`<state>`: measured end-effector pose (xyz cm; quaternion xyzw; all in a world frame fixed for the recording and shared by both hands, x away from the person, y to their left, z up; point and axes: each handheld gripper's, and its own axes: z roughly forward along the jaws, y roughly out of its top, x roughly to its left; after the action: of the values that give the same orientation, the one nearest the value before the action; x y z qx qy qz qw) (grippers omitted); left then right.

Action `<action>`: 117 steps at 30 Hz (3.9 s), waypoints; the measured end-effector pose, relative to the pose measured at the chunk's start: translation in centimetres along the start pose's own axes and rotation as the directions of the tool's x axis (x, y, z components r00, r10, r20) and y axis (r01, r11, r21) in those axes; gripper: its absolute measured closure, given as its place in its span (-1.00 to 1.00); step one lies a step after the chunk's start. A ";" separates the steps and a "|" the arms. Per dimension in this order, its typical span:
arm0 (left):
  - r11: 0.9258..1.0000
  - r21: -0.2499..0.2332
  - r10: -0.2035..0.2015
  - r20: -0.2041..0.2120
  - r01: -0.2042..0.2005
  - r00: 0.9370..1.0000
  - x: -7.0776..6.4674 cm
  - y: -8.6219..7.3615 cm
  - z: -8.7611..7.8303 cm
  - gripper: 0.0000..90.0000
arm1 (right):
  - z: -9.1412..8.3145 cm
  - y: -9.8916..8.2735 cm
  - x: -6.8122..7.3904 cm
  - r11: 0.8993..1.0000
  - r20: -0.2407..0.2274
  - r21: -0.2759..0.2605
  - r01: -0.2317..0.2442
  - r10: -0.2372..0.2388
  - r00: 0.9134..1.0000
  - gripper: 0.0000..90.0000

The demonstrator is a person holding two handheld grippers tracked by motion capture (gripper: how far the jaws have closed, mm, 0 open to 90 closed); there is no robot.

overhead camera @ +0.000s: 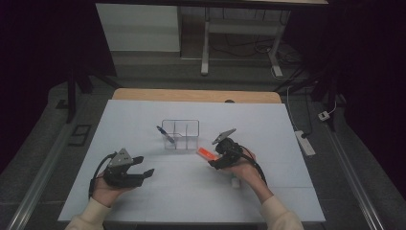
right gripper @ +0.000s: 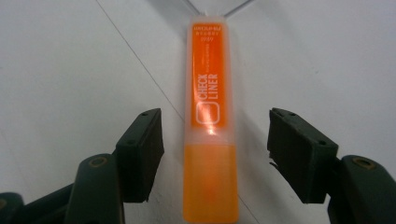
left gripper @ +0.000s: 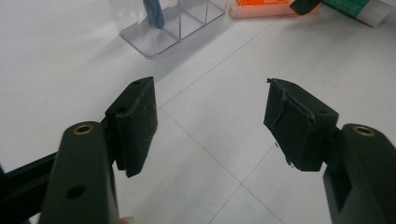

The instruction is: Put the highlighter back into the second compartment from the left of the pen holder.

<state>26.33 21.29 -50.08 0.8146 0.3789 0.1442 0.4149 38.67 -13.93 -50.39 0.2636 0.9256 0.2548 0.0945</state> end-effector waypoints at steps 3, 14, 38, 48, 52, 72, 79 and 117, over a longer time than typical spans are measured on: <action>1.000 -0.001 -0.001 0.003 0.001 1.000 0.0 0.0 0.0 -0.23 | 0.4 0.0 0.0 1.000 0.001 0.021 -0.002 0.002 1.000 -0.18; 1.000 0.005 0.002 0.016 -0.002 1.000 0.1 0.0 0.0 -0.23 | 0.7 0.2 0.3 0.999 -0.015 0.045 0.014 -0.013 1.000 0.26; 1.000 0.000 0.011 0.021 -0.011 1.000 -0.2 0.0 0.0 -0.23 | -2.7 0.1 1.3 0.997 -0.081 -0.066 0.043 -0.049 0.996 0.41; 1.000 0.000 0.016 0.022 -0.016 1.000 -0.3 0.1 0.1 -0.23 | -3.7 -0.5 2.3 0.994 -0.113 -0.079 0.076 -0.085 0.990 0.41; 1.000 0.005 0.021 0.025 -0.021 0.999 -0.4 0.1 0.2 -0.23 | -3.9 -0.7 2.5 0.992 -0.128 -0.090 0.085 -0.096 0.987 0.42; 0.998 0.019 0.056 0.032 -0.056 0.998 -1.1 0.4 0.6 -0.23 | -3.9 -0.3 4.1 0.983 -0.176 -0.115 0.143 -0.162 0.971 0.41; 0.994 0.036 0.097 0.033 -0.098 0.995 -1.7 1.1 1.1 -0.23 | -3.5 -0.1 4.7 0.980 -0.192 -0.107 0.167 -0.185 0.964 0.41; 0.954 0.146 0.240 0.146 -0.261 0.960 -4.0 4.4 4.9 -0.36 | -2.4 0.4 6.9 0.961 -0.234 -0.093 0.262 -0.277 0.932 0.41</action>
<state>28.53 13.91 -49.28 0.8950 0.2557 0.1121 0.3478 32.27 -10.89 -48.40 0.0978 0.9493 0.2980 0.0216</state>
